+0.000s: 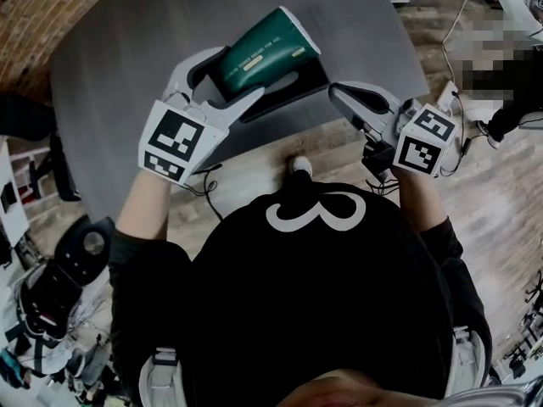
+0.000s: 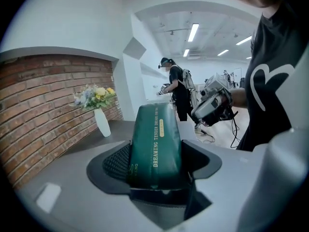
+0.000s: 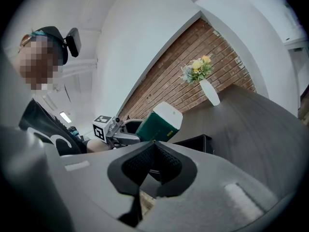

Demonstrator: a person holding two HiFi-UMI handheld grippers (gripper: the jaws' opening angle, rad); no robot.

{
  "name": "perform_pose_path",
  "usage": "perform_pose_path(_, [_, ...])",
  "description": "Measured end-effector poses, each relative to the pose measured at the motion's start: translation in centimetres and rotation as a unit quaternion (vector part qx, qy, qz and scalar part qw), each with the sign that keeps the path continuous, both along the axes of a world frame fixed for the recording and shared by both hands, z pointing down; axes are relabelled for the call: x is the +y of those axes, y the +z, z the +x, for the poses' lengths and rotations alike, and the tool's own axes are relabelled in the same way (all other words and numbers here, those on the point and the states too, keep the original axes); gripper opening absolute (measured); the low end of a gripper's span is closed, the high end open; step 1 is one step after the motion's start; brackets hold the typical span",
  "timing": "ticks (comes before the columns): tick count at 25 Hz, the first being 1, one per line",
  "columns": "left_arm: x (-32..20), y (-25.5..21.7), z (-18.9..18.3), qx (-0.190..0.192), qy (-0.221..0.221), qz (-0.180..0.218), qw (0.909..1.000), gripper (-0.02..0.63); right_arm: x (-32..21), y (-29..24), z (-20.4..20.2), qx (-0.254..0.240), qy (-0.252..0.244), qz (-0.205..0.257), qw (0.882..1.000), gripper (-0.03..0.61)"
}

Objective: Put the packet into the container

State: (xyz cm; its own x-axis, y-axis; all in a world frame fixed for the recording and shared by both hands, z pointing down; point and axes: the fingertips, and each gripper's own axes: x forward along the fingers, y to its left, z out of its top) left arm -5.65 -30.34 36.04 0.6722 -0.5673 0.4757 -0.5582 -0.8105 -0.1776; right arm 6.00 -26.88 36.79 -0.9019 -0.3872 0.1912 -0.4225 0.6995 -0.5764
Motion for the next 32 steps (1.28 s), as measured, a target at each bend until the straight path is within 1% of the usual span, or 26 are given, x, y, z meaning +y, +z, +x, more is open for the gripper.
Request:
perform_pose_path(5, [0.6, 2.7, 0.6, -0.039, 0.035, -0.016, 0.9985, 0.354, 0.0, 0.9, 0.3, 0.008, 0.000, -0.008, 1.000, 0.002])
perform_pose_path(10, [1.0, 5.1, 0.5, -0.063, 0.048, -0.035, 0.9962, 0.354, -0.1, 1.1, 0.5, 0.006, 0.001, -0.015, 1.000, 0.002])
perform_pose_path(15, [1.6, 7.0, 0.1, -0.088, 0.062, -0.046, 0.9931, 0.354, -0.1, 1.2, 0.2, 0.005, 0.001, -0.016, 1.000, 0.002])
perform_pose_path(18, [1.8, 8.9, 0.4, -0.110, 0.070, -0.054, 0.9900, 0.354, 0.0, 1.9, 0.5, 0.002, 0.002, -0.020, 1.000, 0.002])
perform_pose_path(23, [1.9, 12.2, 1.2, -0.139, 0.070, -0.068, 0.9855, 0.354, 0.1, 3.7, 1.4, 0.000, 0.006, -0.024, 1.000, 0.002])
perform_pose_path(28, [1.8, 13.2, 1.2, -0.156, 0.064, -0.082, 0.9823, 0.359, 0.1, 3.7, 1.3, -0.001, 0.005, -0.027, 1.000, 0.002])
perform_pose_path(32, [1.6, 13.7, 1.4, -0.160, 0.057, -0.085, 0.9818, 0.371, 0.1, 3.9, 1.2, 0.000, 0.002, -0.029, 1.000, 0.002])
